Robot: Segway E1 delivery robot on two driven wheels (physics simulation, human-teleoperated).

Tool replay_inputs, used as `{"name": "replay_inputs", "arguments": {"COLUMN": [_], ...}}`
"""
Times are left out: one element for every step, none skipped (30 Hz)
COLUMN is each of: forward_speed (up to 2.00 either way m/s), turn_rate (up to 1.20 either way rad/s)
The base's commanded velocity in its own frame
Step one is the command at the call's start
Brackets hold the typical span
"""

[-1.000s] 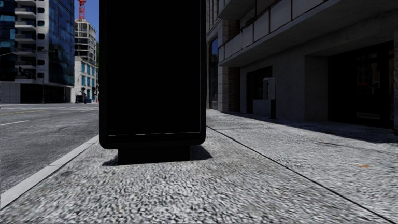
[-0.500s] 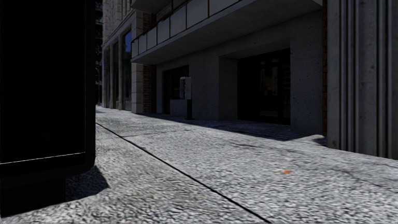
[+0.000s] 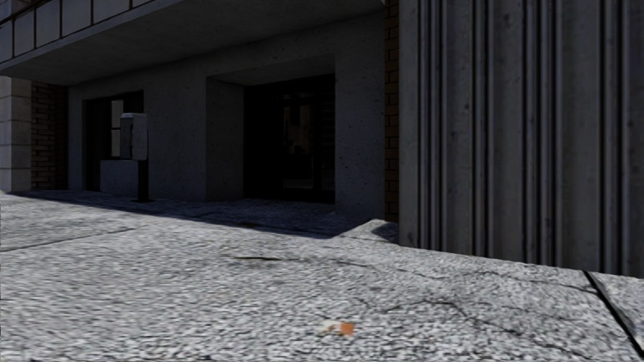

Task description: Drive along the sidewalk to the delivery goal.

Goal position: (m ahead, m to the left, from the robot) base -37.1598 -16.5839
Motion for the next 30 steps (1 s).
{"name": "replay_inputs", "arguments": {"forward_speed": [1.77,1.77,1.77,1.77,1.77,1.77,1.77,1.77,1.77,1.77,1.77,1.77,1.77,1.77,1.77,1.77,1.77,1.77,1.77,1.77,1.77,1.77,1.77,1.77,1.77,1.77,1.77,1.77,1.77,1.77], "turn_rate": [-0.91,-0.91,-0.98,-1.10,-1.14,-1.12,-1.10,-1.10,-1.10,-1.10,-1.10,-1.10,-1.10,-1.10,-1.10,-1.10,-1.10,-1.10,-1.10,-1.10,-1.10,-1.10,-1.10,-1.10,-1.10,-1.10,-1.10,-1.10,-1.10,-1.10]}}
